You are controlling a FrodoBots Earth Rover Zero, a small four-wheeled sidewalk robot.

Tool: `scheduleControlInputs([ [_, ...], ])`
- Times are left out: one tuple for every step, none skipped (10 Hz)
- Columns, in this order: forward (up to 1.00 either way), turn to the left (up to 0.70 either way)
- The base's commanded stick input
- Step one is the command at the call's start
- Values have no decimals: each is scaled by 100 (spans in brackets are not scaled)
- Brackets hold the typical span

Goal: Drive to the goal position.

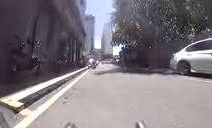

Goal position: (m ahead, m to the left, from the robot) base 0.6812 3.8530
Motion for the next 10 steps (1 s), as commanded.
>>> scheduleControlInputs([
  [70, 0],
  [70, 0],
  [70, 0],
  [70, 0],
  [70, 0],
  [70, 14],
  [70, 14],
  [70, 14],
  [70, 0],
  [70, 0],
])
